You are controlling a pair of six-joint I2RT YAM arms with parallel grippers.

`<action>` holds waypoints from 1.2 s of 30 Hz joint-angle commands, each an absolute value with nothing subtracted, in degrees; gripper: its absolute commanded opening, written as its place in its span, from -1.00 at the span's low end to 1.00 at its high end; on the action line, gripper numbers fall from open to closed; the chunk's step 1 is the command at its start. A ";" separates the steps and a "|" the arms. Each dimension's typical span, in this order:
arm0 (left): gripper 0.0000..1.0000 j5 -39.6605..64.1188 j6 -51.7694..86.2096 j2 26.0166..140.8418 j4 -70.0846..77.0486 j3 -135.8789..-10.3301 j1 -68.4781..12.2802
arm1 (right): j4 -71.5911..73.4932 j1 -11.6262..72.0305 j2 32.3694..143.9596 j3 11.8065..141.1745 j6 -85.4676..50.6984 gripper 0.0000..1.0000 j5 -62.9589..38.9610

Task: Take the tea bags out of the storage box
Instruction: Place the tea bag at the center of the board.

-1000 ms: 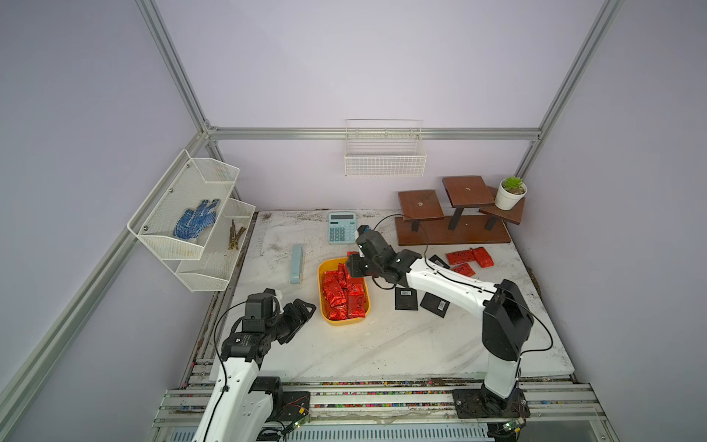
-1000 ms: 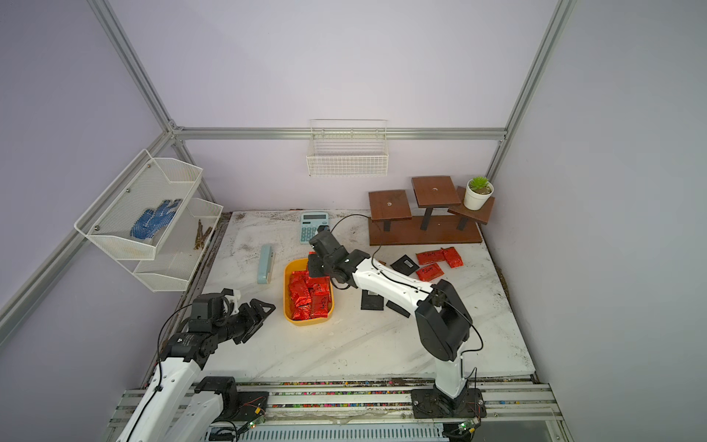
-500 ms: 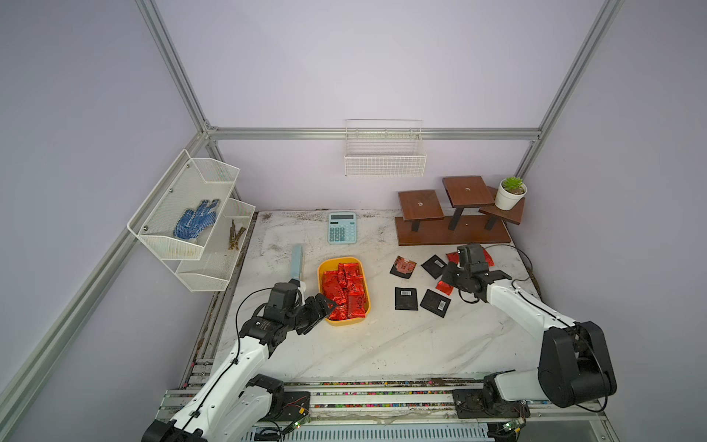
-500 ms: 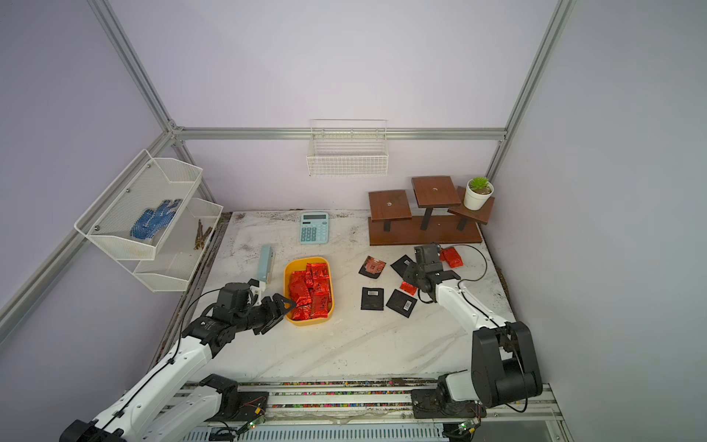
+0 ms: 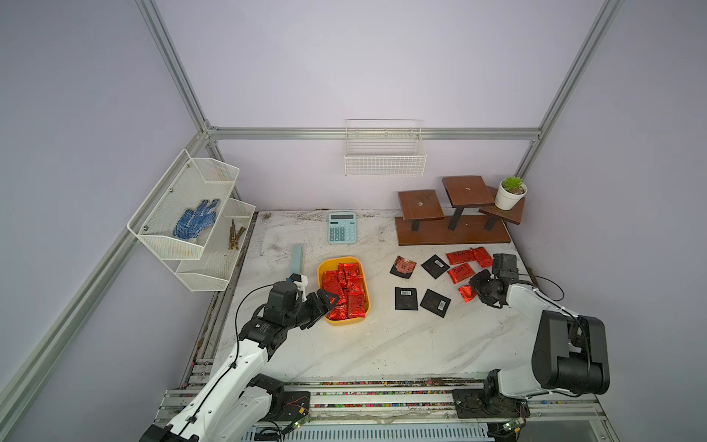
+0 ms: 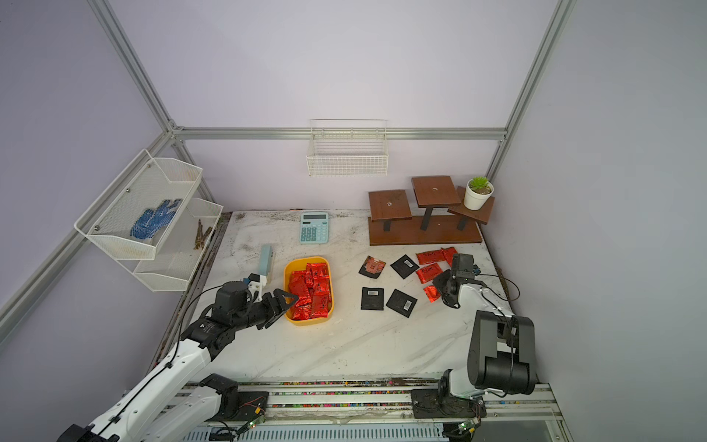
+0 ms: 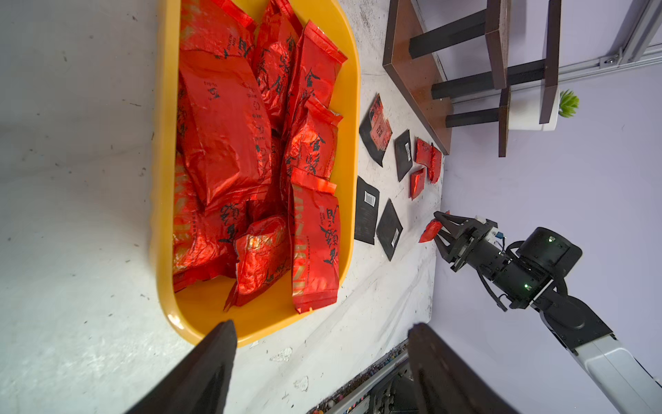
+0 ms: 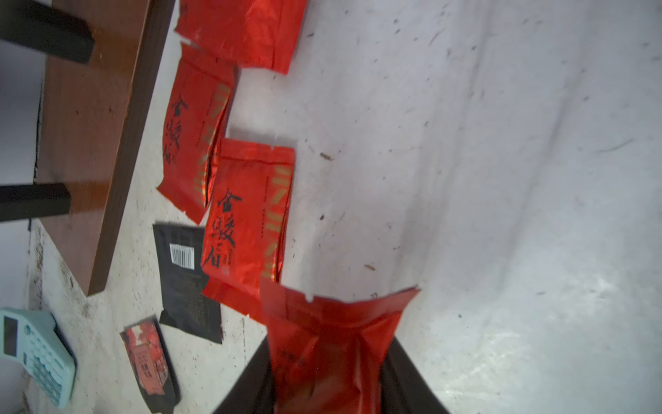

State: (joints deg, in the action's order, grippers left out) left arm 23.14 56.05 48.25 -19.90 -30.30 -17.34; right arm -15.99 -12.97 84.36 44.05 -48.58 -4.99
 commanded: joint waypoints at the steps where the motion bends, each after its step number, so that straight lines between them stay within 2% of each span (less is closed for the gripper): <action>1: 0.57 23.20 56.51 47.18 -18.36 -29.25 -17.49 | -15.12 -17.60 85.42 45.71 -53.90 -0.16 -4.38; 9: 0.58 23.29 56.59 47.04 -17.96 -28.56 -17.49 | -15.16 -25.84 90.37 49.99 -60.76 -0.15 -5.89; 24: 0.59 22.04 57.29 46.85 -18.68 -27.81 -17.51 | -16.83 -25.83 103.75 62.21 -62.47 -0.15 -7.41; 30: 0.59 22.28 57.66 48.42 -17.67 -28.06 -17.52 | -16.98 -25.51 107.00 65.32 -59.66 0.00 -9.30; 35: 0.58 22.59 57.66 48.54 -17.62 -28.25 -17.50 | -16.57 -25.49 106.50 65.54 -57.60 0.28 -9.59; 36: 0.58 22.65 57.66 48.15 -17.82 -28.25 -17.52 | -16.36 -25.49 105.94 65.10 -57.25 0.29 -9.56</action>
